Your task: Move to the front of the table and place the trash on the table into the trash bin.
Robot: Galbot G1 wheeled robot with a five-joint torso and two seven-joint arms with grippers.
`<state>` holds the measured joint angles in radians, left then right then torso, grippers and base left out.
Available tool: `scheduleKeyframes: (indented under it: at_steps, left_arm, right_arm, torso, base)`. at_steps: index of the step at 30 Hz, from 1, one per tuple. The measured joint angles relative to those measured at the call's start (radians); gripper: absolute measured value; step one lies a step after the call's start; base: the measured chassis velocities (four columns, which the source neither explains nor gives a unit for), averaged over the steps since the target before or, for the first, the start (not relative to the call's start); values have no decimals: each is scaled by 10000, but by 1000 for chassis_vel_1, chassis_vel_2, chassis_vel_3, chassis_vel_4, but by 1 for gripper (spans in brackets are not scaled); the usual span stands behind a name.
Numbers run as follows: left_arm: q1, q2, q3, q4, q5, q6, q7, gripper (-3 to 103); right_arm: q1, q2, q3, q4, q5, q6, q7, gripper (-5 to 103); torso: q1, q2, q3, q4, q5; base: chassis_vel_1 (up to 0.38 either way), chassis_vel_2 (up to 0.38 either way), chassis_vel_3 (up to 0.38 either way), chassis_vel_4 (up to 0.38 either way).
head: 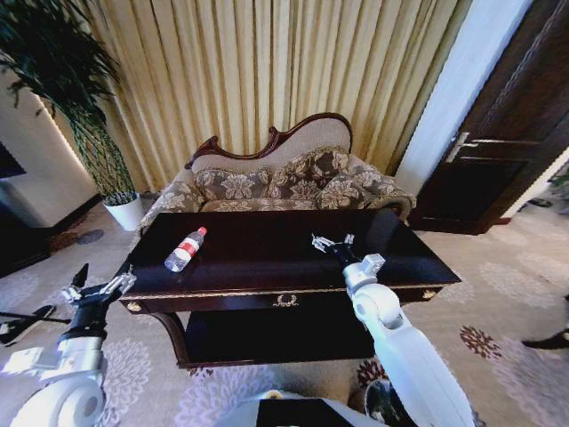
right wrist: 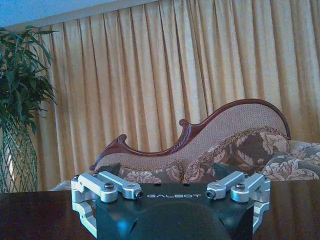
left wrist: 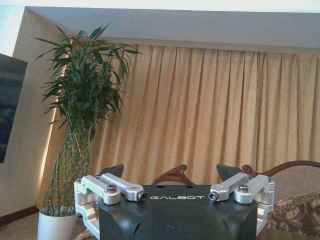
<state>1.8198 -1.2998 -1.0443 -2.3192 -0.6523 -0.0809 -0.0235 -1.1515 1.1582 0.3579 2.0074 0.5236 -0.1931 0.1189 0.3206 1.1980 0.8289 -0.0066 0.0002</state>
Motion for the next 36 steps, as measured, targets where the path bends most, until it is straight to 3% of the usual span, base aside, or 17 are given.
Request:
scheduleKeyframes:
  at_steps: [36]
  left_arm:
    - [83, -52, -6, 101, -17, -160, 117, 100]
  right_arm:
    - [0, -162, 71, 49, 117, 2, 0, 100]
  torso:
    - [-1, 0, 0, 1, -3]
  base:
    - [-12, -10, 12, 8]
